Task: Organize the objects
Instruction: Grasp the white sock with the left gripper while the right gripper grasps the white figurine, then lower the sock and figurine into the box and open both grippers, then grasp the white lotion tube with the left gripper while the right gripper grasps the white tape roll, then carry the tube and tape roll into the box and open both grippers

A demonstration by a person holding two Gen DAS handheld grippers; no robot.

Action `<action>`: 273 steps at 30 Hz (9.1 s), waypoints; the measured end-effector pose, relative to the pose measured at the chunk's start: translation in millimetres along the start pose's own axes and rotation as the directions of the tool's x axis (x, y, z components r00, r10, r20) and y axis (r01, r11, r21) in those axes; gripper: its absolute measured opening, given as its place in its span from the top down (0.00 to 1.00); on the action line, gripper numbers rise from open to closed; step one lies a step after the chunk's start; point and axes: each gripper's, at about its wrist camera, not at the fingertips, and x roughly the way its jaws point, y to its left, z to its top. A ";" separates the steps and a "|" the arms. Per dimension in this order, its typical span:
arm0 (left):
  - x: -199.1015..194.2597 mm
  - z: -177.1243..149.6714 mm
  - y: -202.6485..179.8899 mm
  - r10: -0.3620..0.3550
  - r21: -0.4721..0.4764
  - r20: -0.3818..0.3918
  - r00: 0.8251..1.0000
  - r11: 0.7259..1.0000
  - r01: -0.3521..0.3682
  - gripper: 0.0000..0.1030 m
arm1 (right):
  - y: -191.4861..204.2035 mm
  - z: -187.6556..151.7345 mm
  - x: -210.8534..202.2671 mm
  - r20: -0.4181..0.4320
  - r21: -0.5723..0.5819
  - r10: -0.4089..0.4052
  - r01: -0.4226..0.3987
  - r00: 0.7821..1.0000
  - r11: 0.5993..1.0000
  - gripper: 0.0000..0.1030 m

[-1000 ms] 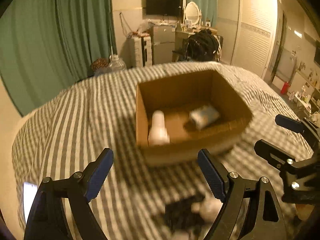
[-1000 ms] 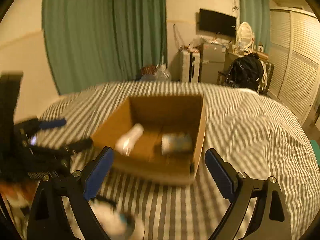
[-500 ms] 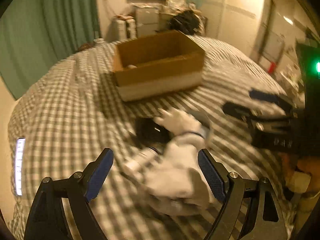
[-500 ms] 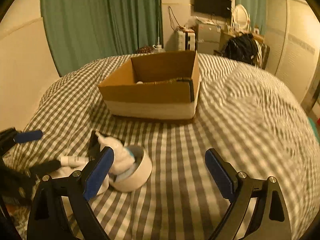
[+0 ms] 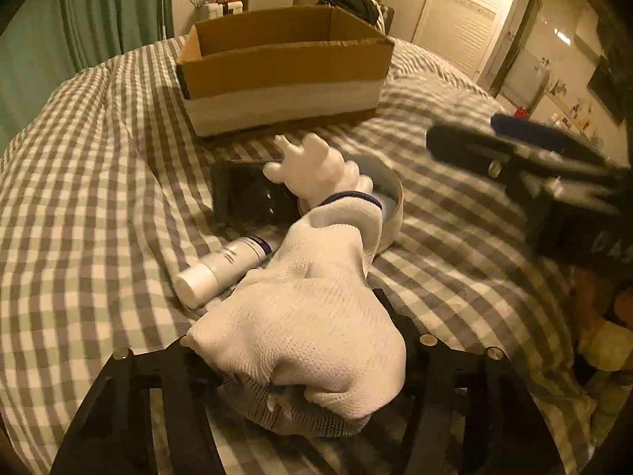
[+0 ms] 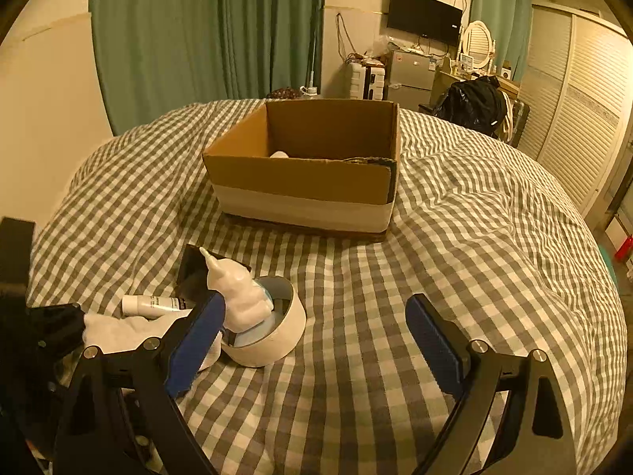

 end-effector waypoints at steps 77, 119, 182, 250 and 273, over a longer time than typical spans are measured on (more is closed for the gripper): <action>76.2 272.1 60.2 0.126 0.108 0.268 0.955 0.981 -0.160 0.40 | -50.0 245.6 146.5 0.079 -0.004 0.069 -0.069 0.994 0.998 0.61; 10.4 238.1 57.1 0.058 0.036 0.307 0.950 0.997 -0.072 0.08 | -69.6 205.6 73.0 0.202 0.088 0.077 -0.096 0.976 0.991 0.18; 62.5 8.6 24.7 0.098 0.160 -0.030 0.995 0.983 -0.092 0.68 | 15.3 8.6 63.0 -0.180 -0.058 0.109 -0.121 0.978 0.991 0.11; -91.8 178.7 52.9 0.079 -0.001 0.395 0.915 0.996 -0.086 0.73 | 25.9 157.0 -42.3 0.189 -0.161 0.068 -0.038 0.980 0.986 0.23; 80.1 269.1 74.6 0.051 0.042 0.174 0.983 0.997 -0.059 0.74 | -51.6 219.1 133.7 0.073 0.019 0.056 -0.057 0.996 0.998 0.23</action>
